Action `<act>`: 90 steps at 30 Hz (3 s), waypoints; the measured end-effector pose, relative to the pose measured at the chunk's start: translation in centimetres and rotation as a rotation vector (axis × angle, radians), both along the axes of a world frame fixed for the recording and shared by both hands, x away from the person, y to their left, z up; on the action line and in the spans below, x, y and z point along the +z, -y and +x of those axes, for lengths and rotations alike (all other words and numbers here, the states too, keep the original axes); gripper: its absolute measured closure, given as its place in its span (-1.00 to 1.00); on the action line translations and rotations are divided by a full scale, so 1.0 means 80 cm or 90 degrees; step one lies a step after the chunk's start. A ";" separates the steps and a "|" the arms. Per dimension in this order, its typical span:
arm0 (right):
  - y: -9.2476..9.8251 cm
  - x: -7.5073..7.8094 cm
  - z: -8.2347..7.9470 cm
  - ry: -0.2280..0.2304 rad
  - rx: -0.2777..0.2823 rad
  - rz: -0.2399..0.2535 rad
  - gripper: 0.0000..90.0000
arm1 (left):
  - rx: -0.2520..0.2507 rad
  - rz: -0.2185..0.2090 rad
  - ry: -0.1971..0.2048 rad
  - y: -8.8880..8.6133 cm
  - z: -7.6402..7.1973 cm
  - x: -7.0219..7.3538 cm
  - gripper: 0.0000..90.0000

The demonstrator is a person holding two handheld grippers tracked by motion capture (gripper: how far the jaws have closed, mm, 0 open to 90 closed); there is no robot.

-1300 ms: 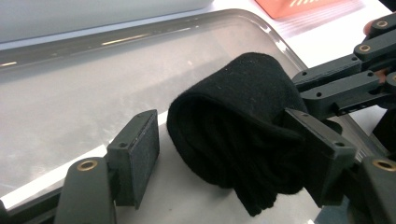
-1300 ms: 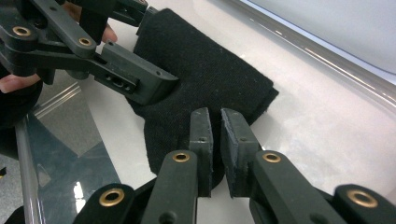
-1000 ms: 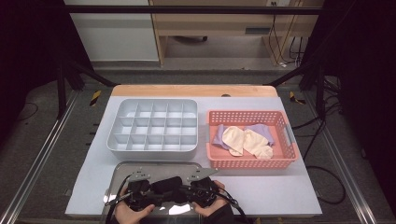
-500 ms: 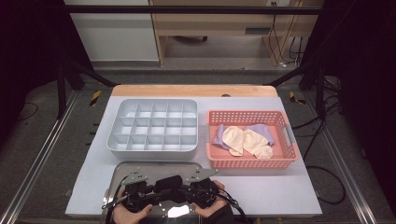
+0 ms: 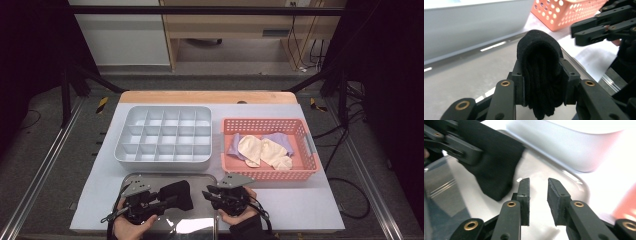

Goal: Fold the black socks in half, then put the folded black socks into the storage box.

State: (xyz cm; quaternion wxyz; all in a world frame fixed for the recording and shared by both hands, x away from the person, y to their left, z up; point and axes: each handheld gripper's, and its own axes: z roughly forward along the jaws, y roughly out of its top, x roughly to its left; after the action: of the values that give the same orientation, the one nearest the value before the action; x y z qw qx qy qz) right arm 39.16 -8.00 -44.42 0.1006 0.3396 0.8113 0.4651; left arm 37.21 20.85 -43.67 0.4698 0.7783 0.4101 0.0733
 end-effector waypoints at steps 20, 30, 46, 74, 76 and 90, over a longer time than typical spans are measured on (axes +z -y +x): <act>0.115 -0.006 -0.004 0.012 -0.154 -0.050 0.36 | 0.017 0.021 0.023 -0.018 0.009 0.023 0.38; 0.152 -0.013 -0.004 0.004 -0.228 -0.050 0.08 | 0.027 0.021 0.042 -0.033 0.017 0.039 0.38; 0.169 -0.015 -0.006 -0.007 -0.263 -0.076 0.01 | 0.046 0.043 0.057 -0.056 0.045 0.078 0.37; 0.164 -0.018 -0.006 -0.012 -0.255 -0.087 -0.04 | 0.088 0.086 0.051 -0.077 0.106 0.113 0.37; 0.165 -0.018 -0.006 -0.014 -0.253 -0.087 -0.04 | 0.094 0.087 0.048 -0.080 0.112 0.112 0.37; 0.164 -0.019 -0.006 -0.019 -0.246 -0.091 -0.03 | 0.133 0.124 0.018 -0.095 0.152 0.093 0.39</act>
State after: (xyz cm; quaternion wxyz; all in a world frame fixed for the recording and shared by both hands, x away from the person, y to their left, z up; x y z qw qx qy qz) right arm 38.68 -21.13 -45.96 0.2000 0.4878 0.7633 0.3734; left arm 49.34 28.47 -36.20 0.3872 0.7723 0.4732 0.1721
